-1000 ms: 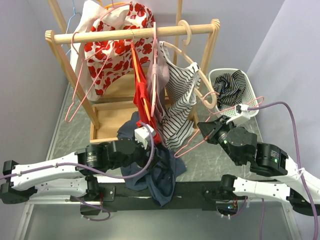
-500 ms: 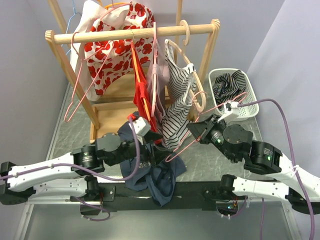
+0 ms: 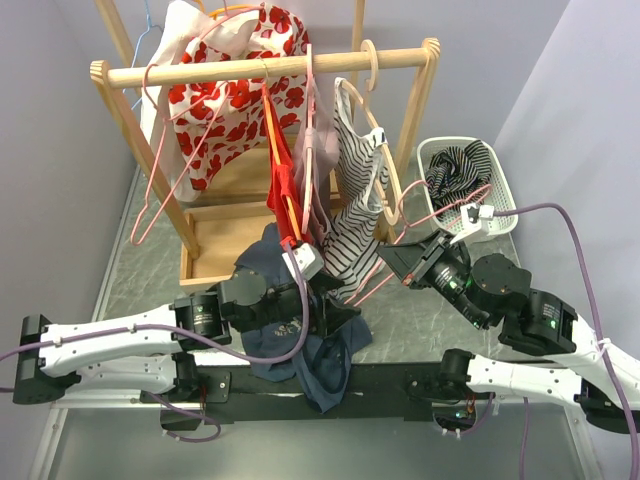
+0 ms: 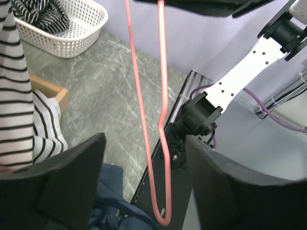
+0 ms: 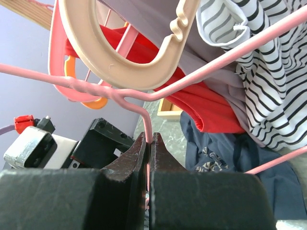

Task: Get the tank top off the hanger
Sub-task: Place the hanger at the clothesline.

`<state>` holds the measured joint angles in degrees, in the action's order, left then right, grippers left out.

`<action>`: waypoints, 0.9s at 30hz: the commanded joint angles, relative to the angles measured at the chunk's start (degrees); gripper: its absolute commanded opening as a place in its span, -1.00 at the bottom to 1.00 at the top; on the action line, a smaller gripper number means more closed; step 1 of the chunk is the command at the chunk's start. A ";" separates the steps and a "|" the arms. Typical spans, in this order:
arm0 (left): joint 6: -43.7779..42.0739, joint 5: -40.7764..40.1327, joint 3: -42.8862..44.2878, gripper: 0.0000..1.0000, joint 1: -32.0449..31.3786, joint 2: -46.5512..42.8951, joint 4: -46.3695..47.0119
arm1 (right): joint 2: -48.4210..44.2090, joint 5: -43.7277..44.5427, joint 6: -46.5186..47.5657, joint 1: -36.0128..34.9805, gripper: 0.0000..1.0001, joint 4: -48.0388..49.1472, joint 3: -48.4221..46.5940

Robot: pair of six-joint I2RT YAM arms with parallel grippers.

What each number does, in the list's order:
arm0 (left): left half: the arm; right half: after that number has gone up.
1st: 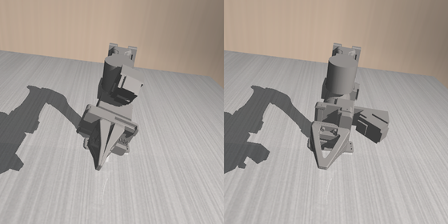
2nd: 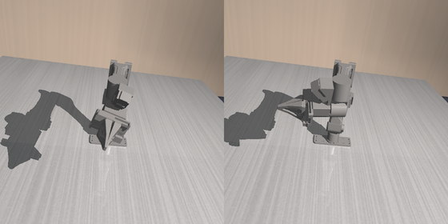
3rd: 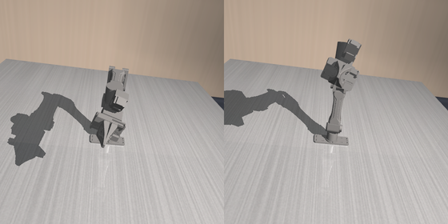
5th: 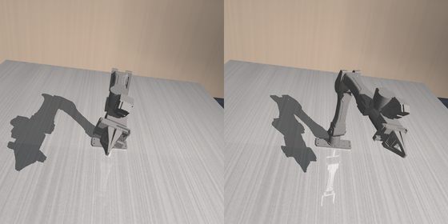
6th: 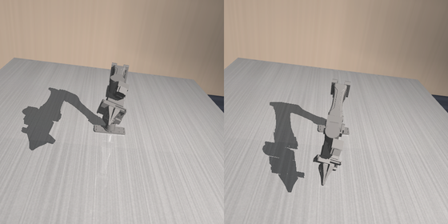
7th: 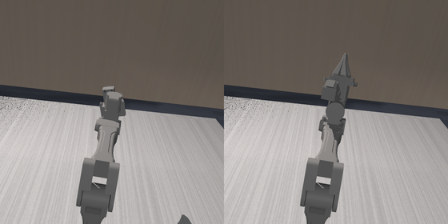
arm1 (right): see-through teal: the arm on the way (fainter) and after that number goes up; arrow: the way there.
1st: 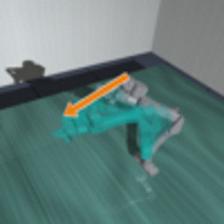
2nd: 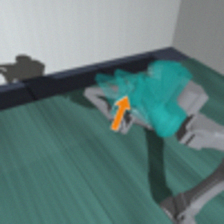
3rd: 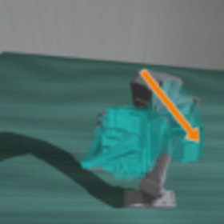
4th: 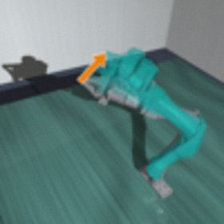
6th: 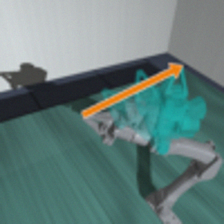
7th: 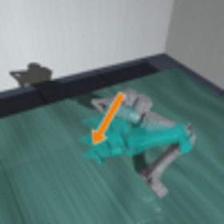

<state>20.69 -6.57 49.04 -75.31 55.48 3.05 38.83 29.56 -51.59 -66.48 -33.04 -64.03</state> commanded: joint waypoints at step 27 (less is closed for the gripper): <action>-4.86 5.42 12.39 -0.98 -0.28 -8.11 -8.67 | -12.72 8.40 5.62 -0.05 0.38 0.43 4.26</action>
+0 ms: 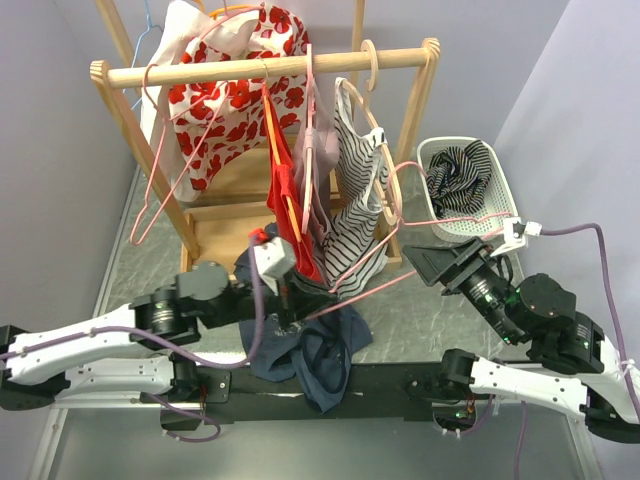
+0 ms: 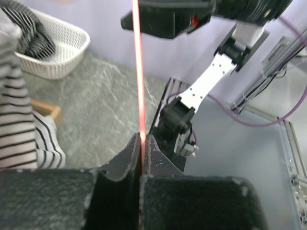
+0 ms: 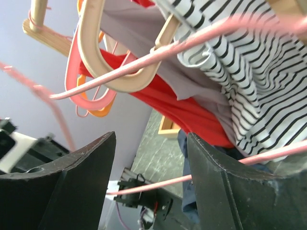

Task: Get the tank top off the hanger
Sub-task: Place the hanger at the clothesline.

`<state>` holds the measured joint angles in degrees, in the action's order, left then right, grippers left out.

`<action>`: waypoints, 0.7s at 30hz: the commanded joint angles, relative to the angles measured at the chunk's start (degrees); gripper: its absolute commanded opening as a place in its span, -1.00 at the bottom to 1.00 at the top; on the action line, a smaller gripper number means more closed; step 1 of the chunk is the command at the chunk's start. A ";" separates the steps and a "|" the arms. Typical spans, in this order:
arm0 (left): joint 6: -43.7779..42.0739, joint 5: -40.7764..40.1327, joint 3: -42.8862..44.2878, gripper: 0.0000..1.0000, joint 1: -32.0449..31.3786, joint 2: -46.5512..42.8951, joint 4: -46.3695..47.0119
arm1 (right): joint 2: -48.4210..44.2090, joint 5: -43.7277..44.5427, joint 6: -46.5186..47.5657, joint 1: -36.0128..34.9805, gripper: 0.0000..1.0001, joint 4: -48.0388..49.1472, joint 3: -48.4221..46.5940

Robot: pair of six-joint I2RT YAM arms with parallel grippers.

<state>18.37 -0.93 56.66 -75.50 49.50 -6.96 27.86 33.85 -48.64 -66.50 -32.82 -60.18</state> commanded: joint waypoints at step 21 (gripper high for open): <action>-5.45 -5.66 12.59 -0.98 -0.17 -5.56 -7.98 | -6.06 -1.04 13.21 0.05 0.60 11.17 4.38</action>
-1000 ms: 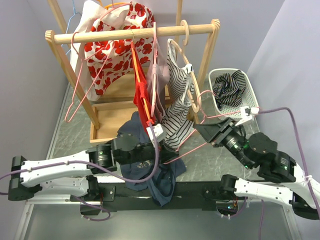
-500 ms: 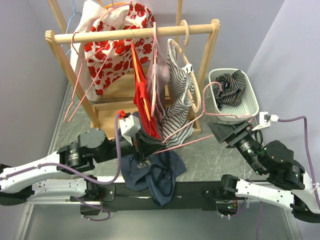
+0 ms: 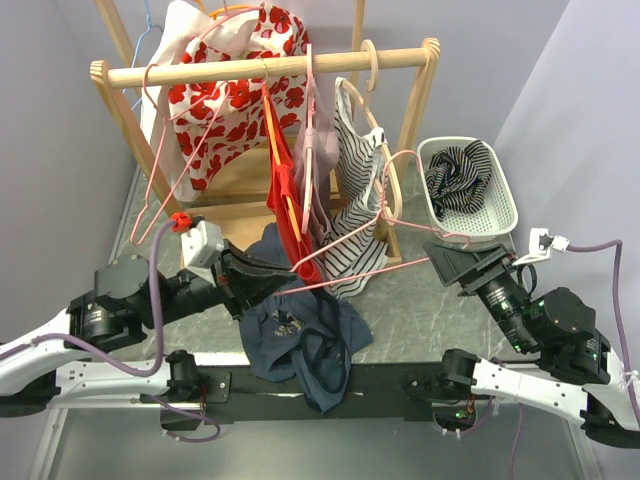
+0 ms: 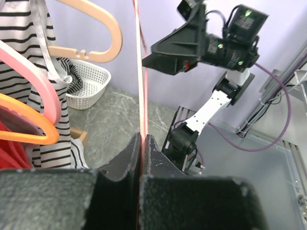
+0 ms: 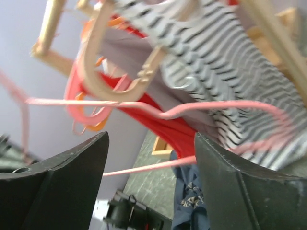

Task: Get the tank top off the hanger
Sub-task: Place the hanger at the clothesline.

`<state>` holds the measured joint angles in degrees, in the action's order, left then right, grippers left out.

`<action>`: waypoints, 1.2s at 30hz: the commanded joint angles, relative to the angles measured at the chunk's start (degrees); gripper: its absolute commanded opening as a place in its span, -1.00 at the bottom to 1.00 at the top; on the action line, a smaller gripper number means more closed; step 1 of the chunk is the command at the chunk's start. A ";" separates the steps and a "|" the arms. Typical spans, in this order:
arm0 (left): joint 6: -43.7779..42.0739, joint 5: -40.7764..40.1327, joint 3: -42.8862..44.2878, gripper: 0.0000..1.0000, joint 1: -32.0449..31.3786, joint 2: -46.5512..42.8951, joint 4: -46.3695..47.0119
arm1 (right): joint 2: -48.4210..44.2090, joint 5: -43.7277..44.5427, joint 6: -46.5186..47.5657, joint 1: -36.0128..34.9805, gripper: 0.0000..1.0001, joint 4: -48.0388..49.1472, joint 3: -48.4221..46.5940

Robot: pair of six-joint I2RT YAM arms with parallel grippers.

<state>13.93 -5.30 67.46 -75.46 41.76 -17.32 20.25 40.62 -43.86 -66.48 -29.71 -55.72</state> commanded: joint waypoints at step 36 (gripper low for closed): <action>-4.70 -4.04 5.23 -0.98 -0.12 -4.31 5.78 | -0.65 17.02 11.35 0.03 0.82 4.41 -4.13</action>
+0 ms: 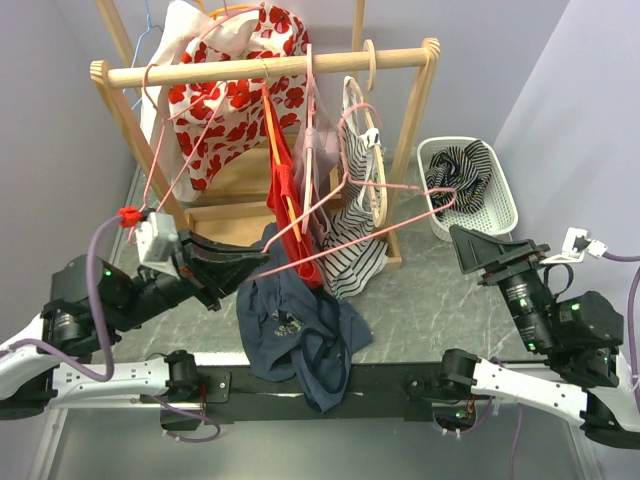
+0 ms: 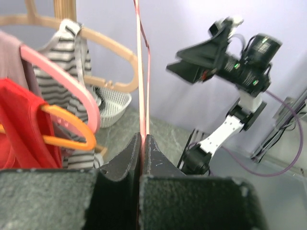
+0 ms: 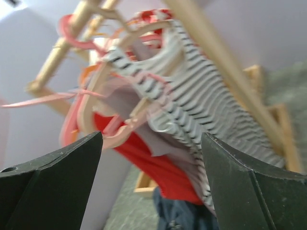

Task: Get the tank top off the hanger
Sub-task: Place the hanger at the clothesline.

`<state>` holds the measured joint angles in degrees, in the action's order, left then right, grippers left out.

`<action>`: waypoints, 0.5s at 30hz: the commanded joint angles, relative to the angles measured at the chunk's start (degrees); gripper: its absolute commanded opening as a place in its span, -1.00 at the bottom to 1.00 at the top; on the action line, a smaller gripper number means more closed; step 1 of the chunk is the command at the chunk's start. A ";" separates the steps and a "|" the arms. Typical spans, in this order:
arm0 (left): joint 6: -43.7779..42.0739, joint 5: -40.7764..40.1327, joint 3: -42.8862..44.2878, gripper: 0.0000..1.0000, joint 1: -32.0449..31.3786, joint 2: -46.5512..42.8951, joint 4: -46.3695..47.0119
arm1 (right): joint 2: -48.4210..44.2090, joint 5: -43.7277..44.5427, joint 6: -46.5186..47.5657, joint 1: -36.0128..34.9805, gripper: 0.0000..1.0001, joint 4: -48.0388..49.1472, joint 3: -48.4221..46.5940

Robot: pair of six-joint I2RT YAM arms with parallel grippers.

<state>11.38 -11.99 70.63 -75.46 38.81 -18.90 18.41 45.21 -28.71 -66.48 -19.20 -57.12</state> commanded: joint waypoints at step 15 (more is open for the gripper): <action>-5.93 -15.16 5.05 -0.98 -0.21 -2.15 0.88 | 10.58 20.88 -22.57 0.12 0.89 -28.58 -8.96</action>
<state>5.98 -17.28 77.34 -75.46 39.75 -18.37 22.61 60.40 -40.14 -66.48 -36.12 -61.32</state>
